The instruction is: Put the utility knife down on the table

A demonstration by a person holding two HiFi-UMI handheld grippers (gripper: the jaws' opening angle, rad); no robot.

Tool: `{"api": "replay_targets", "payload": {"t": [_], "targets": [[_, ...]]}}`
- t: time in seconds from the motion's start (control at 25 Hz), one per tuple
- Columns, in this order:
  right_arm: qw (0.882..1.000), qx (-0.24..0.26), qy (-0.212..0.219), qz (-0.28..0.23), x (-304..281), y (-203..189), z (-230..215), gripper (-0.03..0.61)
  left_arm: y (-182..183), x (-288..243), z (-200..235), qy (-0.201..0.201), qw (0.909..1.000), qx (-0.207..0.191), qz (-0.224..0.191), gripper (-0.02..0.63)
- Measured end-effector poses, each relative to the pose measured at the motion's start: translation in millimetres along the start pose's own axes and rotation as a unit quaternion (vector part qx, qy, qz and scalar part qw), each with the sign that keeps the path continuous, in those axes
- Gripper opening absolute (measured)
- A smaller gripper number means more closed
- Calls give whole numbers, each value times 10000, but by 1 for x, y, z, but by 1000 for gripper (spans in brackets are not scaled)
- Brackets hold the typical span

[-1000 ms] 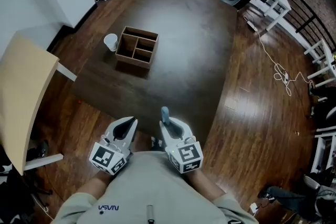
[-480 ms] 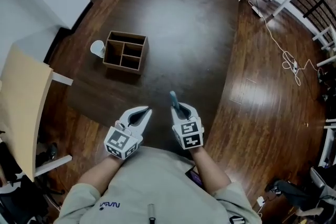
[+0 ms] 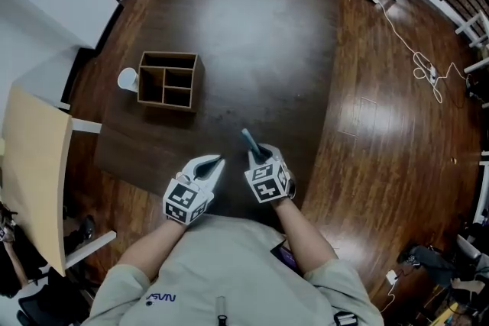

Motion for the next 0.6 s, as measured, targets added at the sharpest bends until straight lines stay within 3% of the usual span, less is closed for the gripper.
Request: {"api": "replay_targets", "payload": {"t": [0.24,0.6], "targets": [[9984,161,267,467,-14,-8,10,67,-8,1,-1,-47,9998,119,178,2],[9960,686,64,575,-20,-5,17,69,-11,0,3,-39,9996,201,210,2]]}}
Point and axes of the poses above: the fingertips, and each gripper's own axes: x backward along the fingers, z to its left, y out of its top, the point moved 7 cm from there along x, backward along the fingers, and after that the axes turned 8 degrees about y, right-handed, at the moved point
